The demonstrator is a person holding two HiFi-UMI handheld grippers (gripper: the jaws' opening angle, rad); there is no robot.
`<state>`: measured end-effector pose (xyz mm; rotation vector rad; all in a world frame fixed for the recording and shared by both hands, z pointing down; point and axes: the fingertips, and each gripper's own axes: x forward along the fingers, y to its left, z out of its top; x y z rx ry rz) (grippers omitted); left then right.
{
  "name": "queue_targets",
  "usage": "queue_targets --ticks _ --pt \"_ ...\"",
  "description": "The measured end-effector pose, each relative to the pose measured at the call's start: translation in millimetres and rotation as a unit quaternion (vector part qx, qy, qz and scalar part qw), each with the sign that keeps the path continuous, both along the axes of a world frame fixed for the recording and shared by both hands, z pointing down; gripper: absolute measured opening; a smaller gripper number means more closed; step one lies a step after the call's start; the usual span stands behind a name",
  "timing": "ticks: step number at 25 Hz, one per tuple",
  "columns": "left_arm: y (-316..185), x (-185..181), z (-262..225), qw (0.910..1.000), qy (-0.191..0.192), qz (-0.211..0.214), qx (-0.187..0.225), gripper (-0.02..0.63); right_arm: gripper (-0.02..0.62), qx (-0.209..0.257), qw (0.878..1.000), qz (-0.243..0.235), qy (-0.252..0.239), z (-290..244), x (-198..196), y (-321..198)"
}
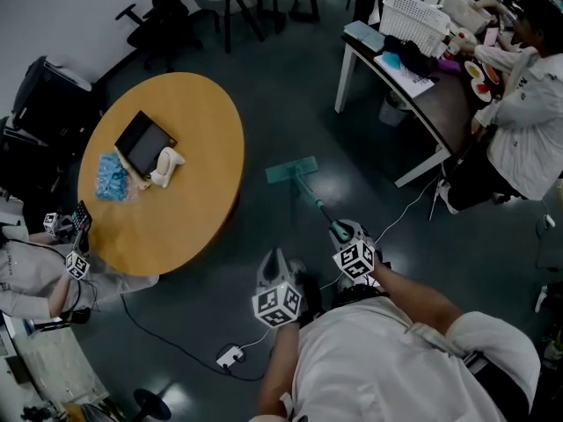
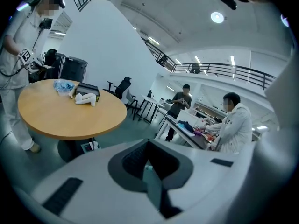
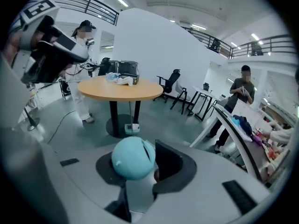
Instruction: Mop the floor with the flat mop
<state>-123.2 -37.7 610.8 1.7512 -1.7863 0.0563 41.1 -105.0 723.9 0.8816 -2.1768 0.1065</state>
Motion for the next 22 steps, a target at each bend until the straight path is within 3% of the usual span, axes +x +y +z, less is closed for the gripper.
queue_targets --ticks 7,12,17,22 --pt "-15 -11 11 0.9997 0.003 0.015 -0.017 0.005 0.114 0.025 1.0 -0.001 0.004 29 -70 -118" --pt "-17 -23 13 0.9998 -0.006 0.011 -0.013 0.005 0.114 0.038 0.999 -0.019 0.02 39 -104 -171" --pt "-13 -27 9 0.9998 -0.014 0.017 -0.003 0.005 0.114 0.03 0.999 -0.019 0.038 35 -105 -166" --pt "-10 -10 5 0.9992 -0.001 0.039 0.001 0.005 0.114 -0.002 0.999 -0.029 0.046 3 -77 -98"
